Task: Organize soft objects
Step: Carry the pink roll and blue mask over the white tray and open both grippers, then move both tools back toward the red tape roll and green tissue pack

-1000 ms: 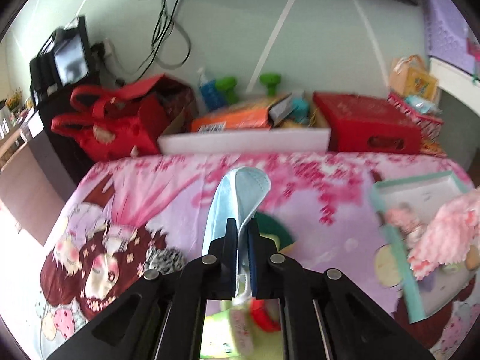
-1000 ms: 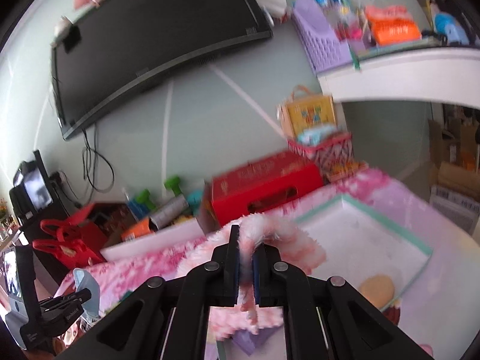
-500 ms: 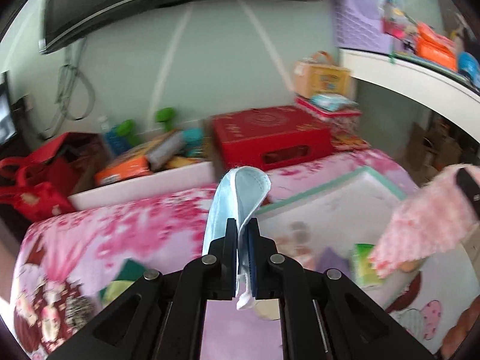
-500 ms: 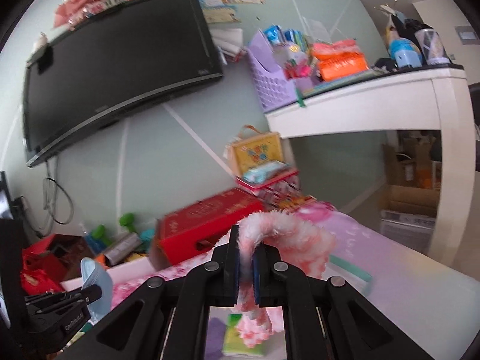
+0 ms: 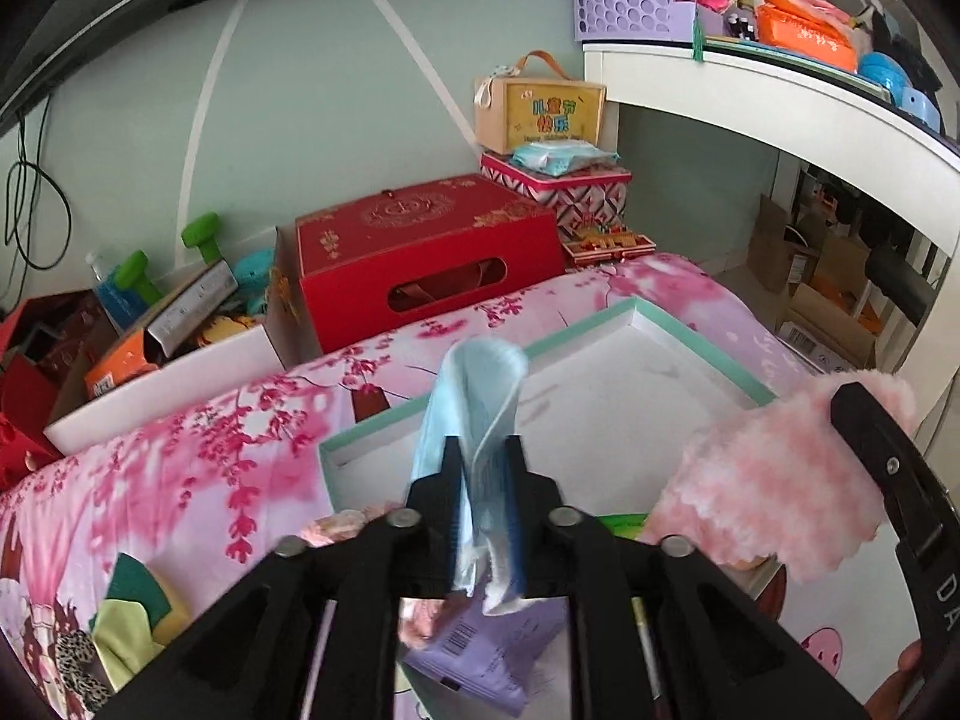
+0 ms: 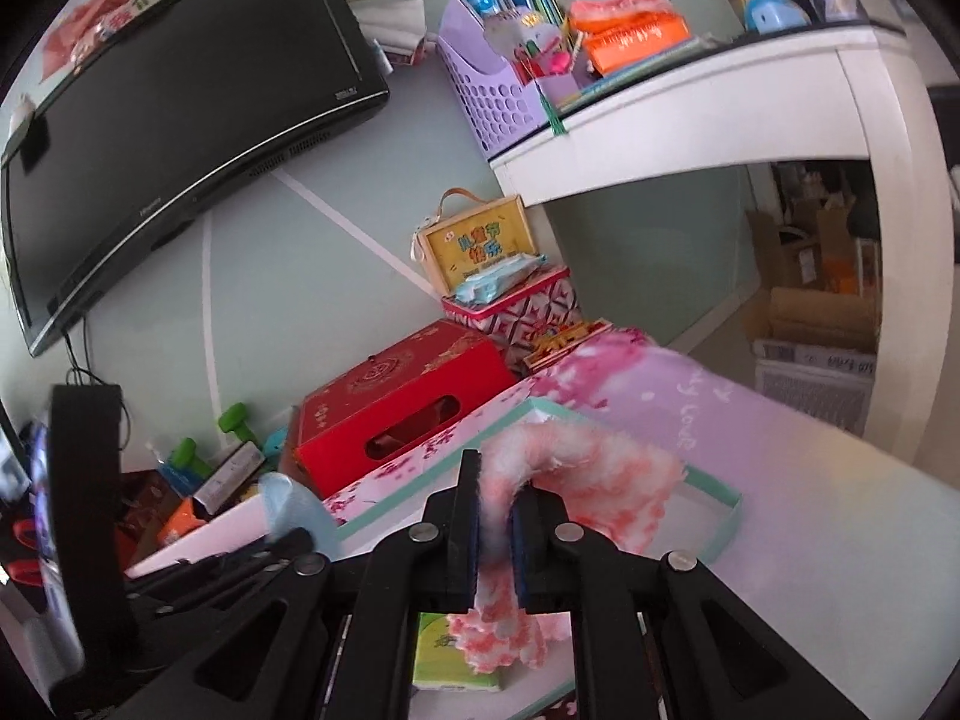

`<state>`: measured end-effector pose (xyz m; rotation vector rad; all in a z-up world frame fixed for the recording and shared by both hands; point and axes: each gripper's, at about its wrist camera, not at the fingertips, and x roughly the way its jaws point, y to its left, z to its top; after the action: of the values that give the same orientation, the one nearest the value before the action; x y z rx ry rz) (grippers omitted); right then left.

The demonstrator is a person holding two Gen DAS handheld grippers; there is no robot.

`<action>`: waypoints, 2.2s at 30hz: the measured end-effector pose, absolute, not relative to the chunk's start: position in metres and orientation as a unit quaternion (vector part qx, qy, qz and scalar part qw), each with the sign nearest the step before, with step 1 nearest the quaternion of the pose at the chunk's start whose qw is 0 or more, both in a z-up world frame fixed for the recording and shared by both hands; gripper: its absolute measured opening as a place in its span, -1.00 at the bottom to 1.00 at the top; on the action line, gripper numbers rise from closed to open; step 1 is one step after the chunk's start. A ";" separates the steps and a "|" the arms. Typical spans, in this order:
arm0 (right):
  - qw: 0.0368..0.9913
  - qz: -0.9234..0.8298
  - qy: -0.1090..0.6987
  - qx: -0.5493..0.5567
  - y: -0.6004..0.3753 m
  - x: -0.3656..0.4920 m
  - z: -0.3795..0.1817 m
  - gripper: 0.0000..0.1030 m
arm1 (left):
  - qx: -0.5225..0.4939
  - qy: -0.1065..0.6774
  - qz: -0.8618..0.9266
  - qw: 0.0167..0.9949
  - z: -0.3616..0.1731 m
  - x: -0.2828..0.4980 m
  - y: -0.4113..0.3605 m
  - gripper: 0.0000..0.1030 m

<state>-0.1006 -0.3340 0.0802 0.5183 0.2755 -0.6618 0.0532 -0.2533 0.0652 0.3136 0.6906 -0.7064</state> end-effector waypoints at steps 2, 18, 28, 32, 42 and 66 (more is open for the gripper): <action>0.900 -0.323 0.149 0.252 -0.336 -0.097 0.077 -0.79 | 0.146 0.341 -0.334 0.866 0.062 0.056 -0.253 0.01; 0.870 -0.349 0.239 0.254 -0.342 -0.080 0.053 0.54 | 0.114 0.426 -0.214 0.872 0.035 0.083 -0.198 0.60; 0.865 -0.355 0.262 0.239 -0.341 -0.071 0.045 1.00 | 0.079 0.469 -0.169 0.863 0.016 0.094 -0.165 0.79; 0.864 -0.357 0.271 0.230 -0.339 -0.068 0.044 1.00 | 0.065 0.480 -0.162 0.860 0.012 0.096 -0.156 0.79; 0.877 -0.331 0.282 0.204 -0.327 -0.057 0.044 1.00 | 0.042 0.498 -0.133 0.856 0.011 0.099 -0.124 0.79; 0.833 -0.317 0.419 0.175 -0.313 -0.044 0.027 1.00 | 0.028 0.497 -0.109 0.861 0.021 0.082 -0.069 0.79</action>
<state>-0.0439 -0.3134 0.0267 0.3703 0.8873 -0.6716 0.0819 -0.0686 0.0214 0.0598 1.0423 -0.2279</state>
